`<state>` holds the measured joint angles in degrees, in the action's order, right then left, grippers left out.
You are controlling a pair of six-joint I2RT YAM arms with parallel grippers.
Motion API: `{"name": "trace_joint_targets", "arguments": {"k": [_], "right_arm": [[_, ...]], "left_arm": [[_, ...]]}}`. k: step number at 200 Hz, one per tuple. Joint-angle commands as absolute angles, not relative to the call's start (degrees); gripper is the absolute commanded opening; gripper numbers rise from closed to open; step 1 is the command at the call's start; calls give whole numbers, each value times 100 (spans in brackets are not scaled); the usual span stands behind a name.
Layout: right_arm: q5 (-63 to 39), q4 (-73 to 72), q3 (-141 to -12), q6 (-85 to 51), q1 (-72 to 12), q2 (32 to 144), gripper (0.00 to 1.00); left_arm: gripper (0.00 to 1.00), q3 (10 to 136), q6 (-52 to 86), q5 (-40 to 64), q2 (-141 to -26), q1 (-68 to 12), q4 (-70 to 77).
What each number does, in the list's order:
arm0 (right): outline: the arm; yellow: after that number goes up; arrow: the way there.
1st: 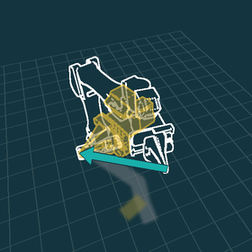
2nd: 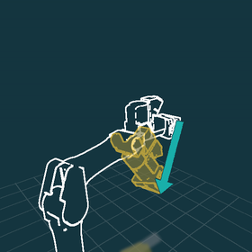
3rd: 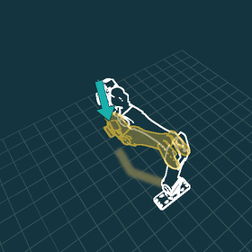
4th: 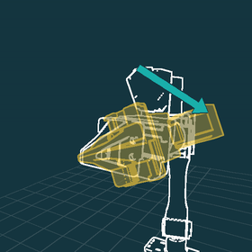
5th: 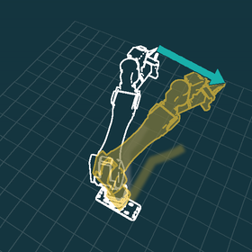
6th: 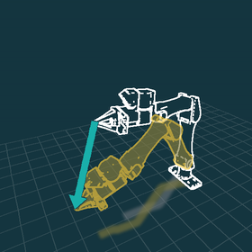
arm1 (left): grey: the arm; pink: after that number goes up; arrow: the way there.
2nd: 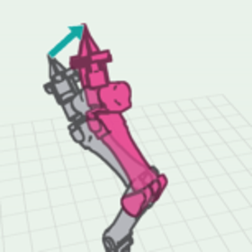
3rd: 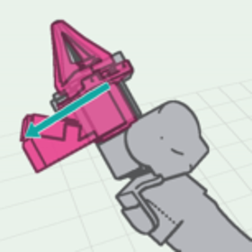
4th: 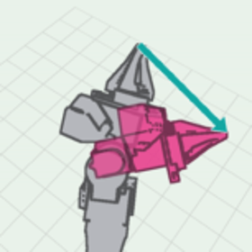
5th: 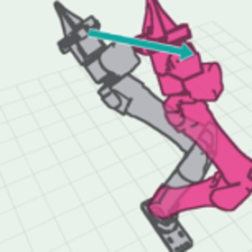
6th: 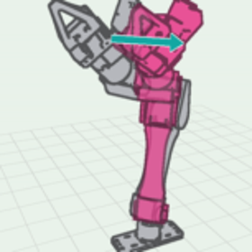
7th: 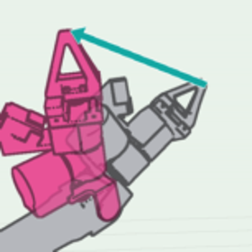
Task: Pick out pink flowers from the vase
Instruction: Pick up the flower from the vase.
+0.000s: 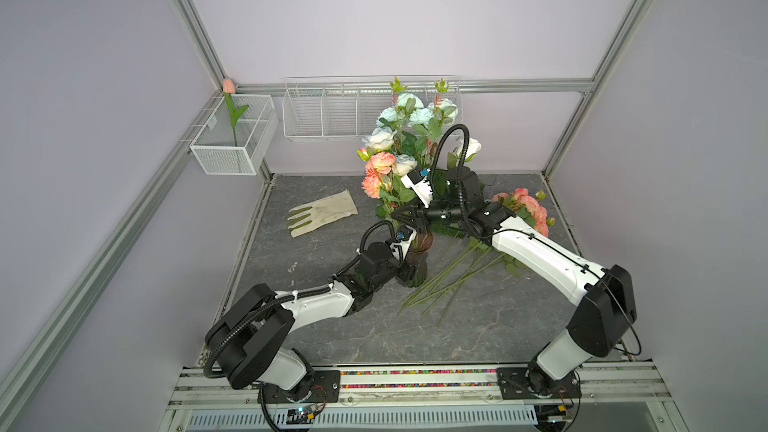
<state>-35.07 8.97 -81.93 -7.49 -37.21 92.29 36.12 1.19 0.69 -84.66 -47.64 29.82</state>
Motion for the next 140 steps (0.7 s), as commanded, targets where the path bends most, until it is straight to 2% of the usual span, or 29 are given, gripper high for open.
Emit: {"name": "trace_joint_targets", "arguments": {"k": [1, 47, 96, 140], "right_arm": [[-3506, 620, -8093, -933, -3742, 8773, 8], [-3144, 503, -8065, -921, -3739, 8089, 6], [-1939, 592, -7936, -829, -3485, 7245, 6], [-2059, 458, -7849, -1177, -3089, 6891, 6]], "left_arm": [[0, 3404, -30, -130, -8697, -4737, 1802], [0, 3384, -53, -158, -8648, -4735, 1819], [0, 3384, -32, -138, -8692, -4737, 1846], [0, 3392, -34, -132, -8710, -4737, 1890]]}}
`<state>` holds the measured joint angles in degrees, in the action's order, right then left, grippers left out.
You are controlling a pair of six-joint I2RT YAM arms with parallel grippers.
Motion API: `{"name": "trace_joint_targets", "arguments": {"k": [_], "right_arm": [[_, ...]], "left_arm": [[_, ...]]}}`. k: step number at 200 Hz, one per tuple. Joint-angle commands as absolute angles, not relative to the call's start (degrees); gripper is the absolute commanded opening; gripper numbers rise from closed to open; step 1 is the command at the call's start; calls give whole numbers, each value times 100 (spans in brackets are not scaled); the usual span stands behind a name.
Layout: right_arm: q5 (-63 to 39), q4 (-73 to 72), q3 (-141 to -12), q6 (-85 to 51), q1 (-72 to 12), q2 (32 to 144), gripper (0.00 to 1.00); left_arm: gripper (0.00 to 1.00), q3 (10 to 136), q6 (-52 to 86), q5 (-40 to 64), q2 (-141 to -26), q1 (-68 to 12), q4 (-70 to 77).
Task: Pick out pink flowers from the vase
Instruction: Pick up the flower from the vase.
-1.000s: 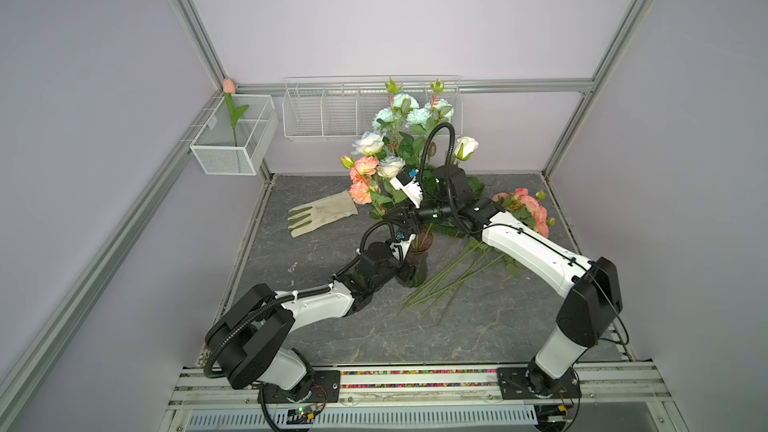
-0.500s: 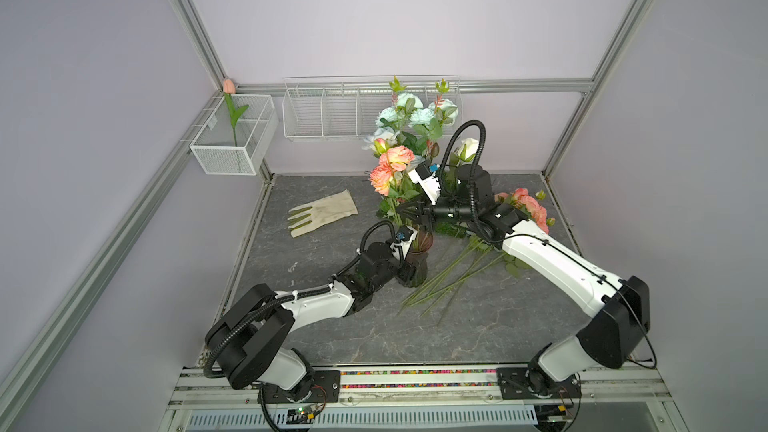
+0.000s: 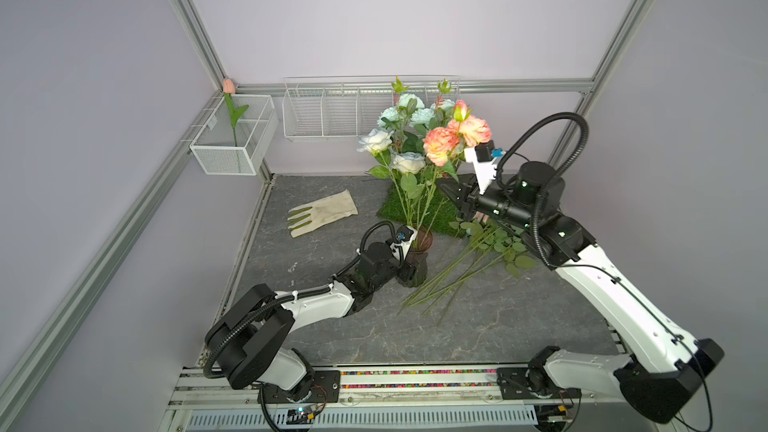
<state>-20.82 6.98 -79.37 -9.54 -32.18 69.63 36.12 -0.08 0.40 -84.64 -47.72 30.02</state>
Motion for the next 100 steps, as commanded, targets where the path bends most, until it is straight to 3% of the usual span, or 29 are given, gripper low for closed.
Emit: {"name": "trace_joint_targets", "arguments": {"k": [1, 58, 100], "right_arm": [[-2066, 458, -7849, -1178, -3082, 6891, 6], [-2205, 232, -7681, -1432, -3020, 6870, 6], [-2524, 900, -8019, -1862, -2585, 6367, 6]], "left_arm": [[0, 3388, -30, -127, -8710, -4737, 1890], [0, 3386, -66, -150, -8642, -4733, 1831], [0, 3392, -86, -178, -8592, -4737, 1776]]}}
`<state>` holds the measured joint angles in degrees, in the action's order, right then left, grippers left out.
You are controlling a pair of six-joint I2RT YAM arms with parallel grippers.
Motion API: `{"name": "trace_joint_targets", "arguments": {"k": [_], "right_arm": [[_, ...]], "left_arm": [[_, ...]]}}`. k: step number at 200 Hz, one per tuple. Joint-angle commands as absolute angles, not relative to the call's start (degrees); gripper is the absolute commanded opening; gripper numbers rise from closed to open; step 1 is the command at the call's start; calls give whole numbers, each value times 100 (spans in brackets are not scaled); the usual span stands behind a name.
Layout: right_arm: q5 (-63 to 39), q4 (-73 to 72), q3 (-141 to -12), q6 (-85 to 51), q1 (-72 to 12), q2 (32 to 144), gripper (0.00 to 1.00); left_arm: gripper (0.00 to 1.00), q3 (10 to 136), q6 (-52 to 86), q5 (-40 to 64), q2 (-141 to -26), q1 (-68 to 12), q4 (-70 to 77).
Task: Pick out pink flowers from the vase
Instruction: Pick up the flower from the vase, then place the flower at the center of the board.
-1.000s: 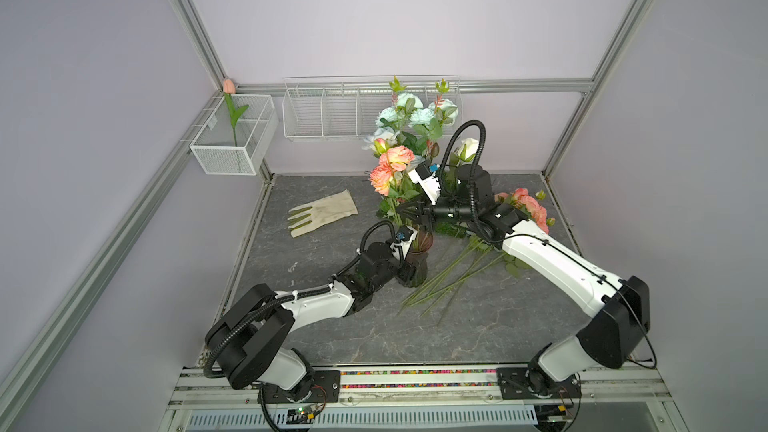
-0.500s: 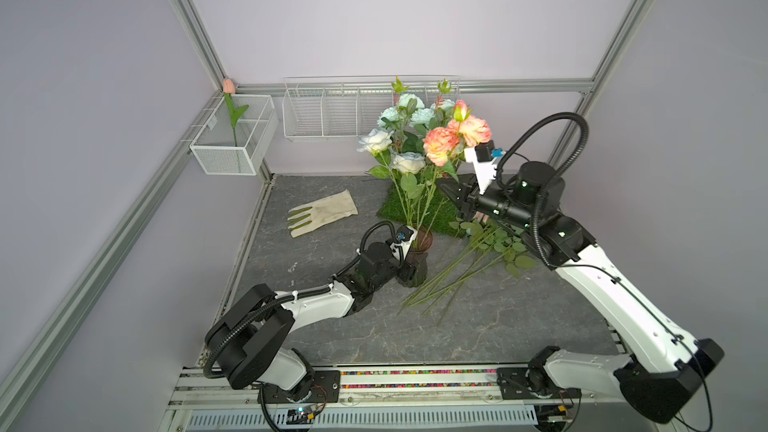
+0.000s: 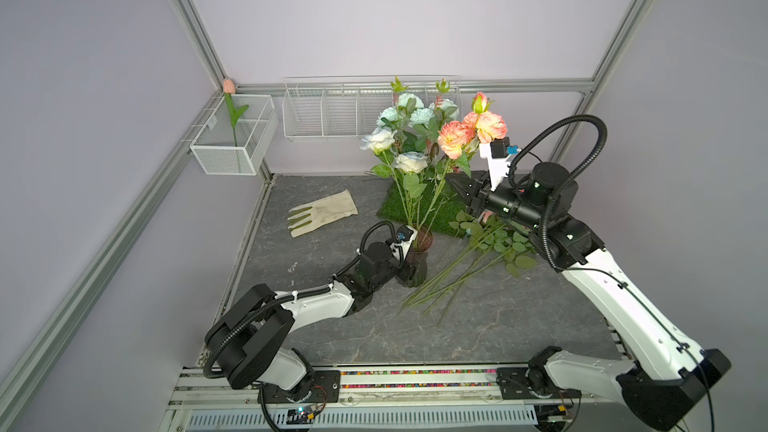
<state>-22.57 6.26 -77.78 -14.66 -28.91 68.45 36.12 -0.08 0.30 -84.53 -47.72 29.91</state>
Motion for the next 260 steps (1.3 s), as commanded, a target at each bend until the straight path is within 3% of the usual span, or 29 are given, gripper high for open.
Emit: {"name": "trace_joint_targets", "arguments": {"k": [1, 53, 85, 126, 163, 195, 208, 233, 260], "right_arm": [[-2532, 920, -8022, -1880, -2571, 6348, 6], [-2537, 2527, -8238, -2767, -1278, 5631, 6], [-2018, 3385, -7971, -3273, -691, 5624, 6], [-2389, 2367, -6508, -4265, -97, 5791, 6], [-2702, 1346, -5586, -4825, 0, 6630, 6], [-2321, 400, -5073, -5204, -4, 7398, 9], [-2190, 248, -5072, -5215, -27, 7705, 15], [-1928, 187, -5071, -5329, -140, 7936, 43], [-1339, 697, -5086, -4953, -388, 7614, 53]], "left_arm": [[0, 3392, -87, -177, -8594, -4737, 1775], [0, 3419, -97, -158, -8648, -4735, 1748], [0, 3411, -88, -165, -8636, -4737, 1767], [0, 3437, -144, -159, -8552, -4737, 1696], [0, 3420, -123, -161, -8572, -4737, 1716], [0, 3428, -123, -143, -8606, -4737, 1758], [0, 3439, -126, -131, -8633, -4737, 1758], [0, 3438, -104, -116, -8618, -4737, 1725], [0, 3428, -105, -180, -8599, -4737, 1736]]}}
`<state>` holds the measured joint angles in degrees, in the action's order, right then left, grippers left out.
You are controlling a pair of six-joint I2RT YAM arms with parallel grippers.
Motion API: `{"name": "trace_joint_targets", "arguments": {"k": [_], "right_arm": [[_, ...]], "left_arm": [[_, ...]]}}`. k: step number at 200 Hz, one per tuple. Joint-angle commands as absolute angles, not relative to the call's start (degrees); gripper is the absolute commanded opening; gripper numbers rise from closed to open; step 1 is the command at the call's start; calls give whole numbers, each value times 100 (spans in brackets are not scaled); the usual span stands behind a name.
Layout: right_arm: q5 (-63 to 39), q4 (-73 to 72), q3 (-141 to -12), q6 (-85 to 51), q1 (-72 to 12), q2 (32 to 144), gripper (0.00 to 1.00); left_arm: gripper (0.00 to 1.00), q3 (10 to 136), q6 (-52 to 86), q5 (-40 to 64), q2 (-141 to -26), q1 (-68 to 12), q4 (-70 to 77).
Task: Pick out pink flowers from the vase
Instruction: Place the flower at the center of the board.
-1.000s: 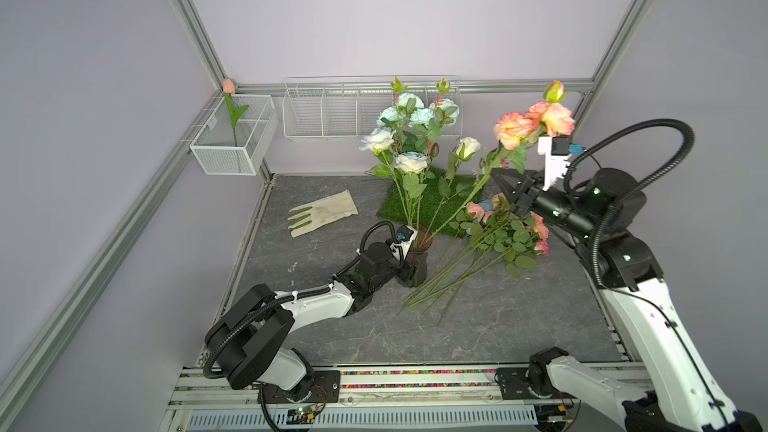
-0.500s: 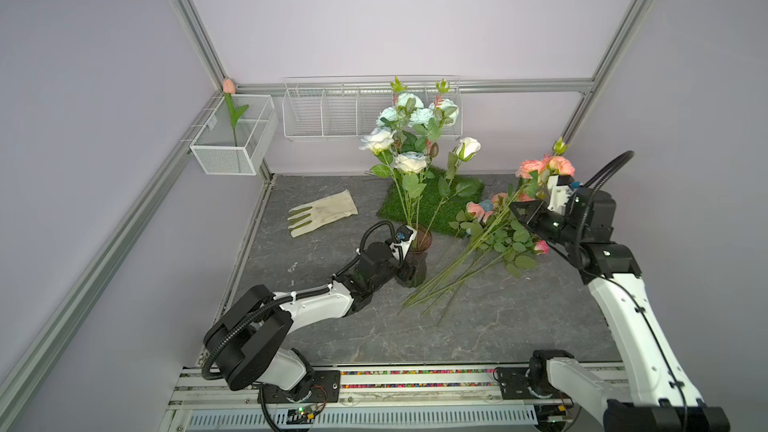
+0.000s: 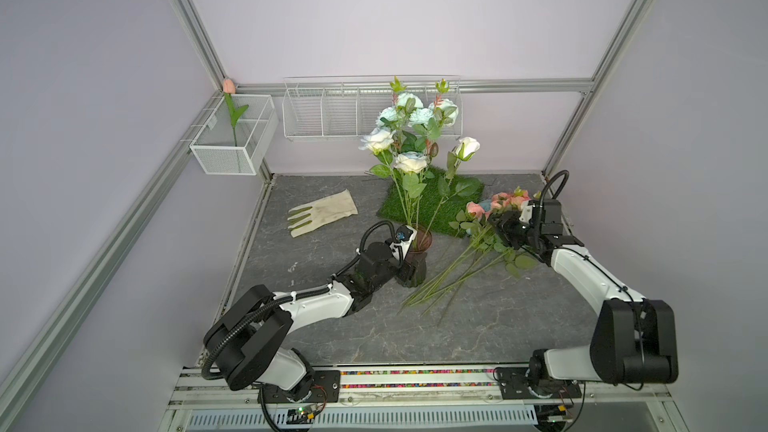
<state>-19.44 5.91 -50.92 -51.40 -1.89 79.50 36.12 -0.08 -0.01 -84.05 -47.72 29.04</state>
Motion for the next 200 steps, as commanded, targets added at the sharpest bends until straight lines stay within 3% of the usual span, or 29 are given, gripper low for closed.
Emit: {"name": "trace_joint_targets", "arguments": {"k": [1, 50, 84, 118, 162, 200], "right_arm": [[-1294, 731, -5092, -4924, -396, 7595, 53], [66, 1637, -5210, -4345, -457, 6749, 56], [-71, 1600, -5212, -4300, -459, 6724, 57], [-305, 1465, -5160, -4372, -459, 6837, 56], [-438, 1371, -5133, -4358, -467, 6881, 57], [-506, 1300, -5098, -4391, -467, 6925, 57]], "left_arm": [[0, 3432, -105, -182, -8602, -4737, 1738], [0, 3401, -100, -300, -8543, -4743, 1793], [0, 3341, -191, -443, -8608, -4815, 1910], [0, 3155, -264, -1311, -8750, -5236, 2290], [20, 3111, -176, -1803, -8720, -5383, 2453], [47, 3142, -192, -1842, -8400, -5379, 2217]]}}
